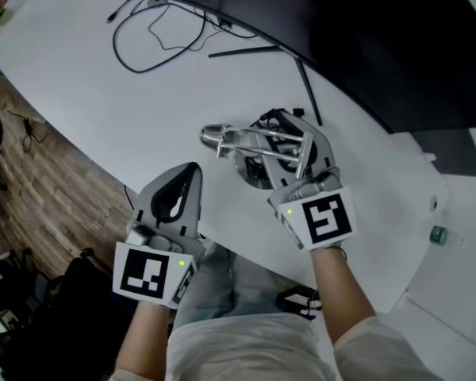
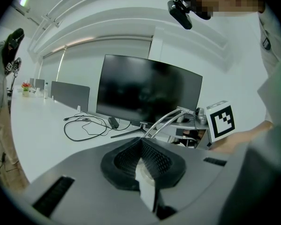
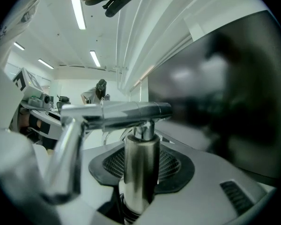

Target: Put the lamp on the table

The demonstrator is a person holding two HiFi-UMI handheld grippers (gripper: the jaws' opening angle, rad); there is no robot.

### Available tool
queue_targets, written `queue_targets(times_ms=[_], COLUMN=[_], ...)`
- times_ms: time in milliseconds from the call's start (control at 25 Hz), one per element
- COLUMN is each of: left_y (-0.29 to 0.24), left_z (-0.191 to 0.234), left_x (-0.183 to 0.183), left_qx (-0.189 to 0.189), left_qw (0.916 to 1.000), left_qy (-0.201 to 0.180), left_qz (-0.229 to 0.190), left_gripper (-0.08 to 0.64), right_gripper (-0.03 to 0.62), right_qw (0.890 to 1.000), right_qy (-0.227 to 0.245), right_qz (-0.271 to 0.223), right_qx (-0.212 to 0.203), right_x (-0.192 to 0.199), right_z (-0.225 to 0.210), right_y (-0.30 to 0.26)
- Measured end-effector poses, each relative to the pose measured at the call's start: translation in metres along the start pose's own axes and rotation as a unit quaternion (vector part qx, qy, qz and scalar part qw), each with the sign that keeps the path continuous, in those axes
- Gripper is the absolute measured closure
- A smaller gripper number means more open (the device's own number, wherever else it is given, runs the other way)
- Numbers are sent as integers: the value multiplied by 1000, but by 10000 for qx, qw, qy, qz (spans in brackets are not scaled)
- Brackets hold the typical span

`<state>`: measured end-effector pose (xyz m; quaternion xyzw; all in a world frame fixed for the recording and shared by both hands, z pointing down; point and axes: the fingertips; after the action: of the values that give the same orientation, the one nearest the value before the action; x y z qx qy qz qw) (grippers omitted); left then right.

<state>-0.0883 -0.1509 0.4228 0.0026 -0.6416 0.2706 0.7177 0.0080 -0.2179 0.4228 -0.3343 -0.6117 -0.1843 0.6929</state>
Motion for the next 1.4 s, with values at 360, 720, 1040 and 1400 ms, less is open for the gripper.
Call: queue_targets(times_ms=[360,720,1040,1400], left_y=[6,17,29,46], left_z=[-6,-18,-34,-39], left_x=[2,1,-4,-12], left_qx=[11,48,94,29], left_qw=[10000,10000,9998,9997], left_qy=[-26,-75,-132,-73], left_qz=[1,-17,-141,-242], left_gripper=[558,558,558,558], right_gripper=[413,413,413,413], right_qw=[9998,9998,9998,9996], right_qy=[-49,-55,-33,-143], right_qz=[179,196,182,257], right_qx=[-44,20,51,45], right_x=[13,14,14,19], right_z=[3,5,10,18], right_y=[10,30,52,78])
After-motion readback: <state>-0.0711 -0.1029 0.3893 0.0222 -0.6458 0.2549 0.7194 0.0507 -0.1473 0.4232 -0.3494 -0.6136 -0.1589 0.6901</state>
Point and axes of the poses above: the fingertips, and each gripper's own axes: y backward along the fingers, z to its left, x out of its underside, and after that the axes turned 6 degrees about -x, right-handed
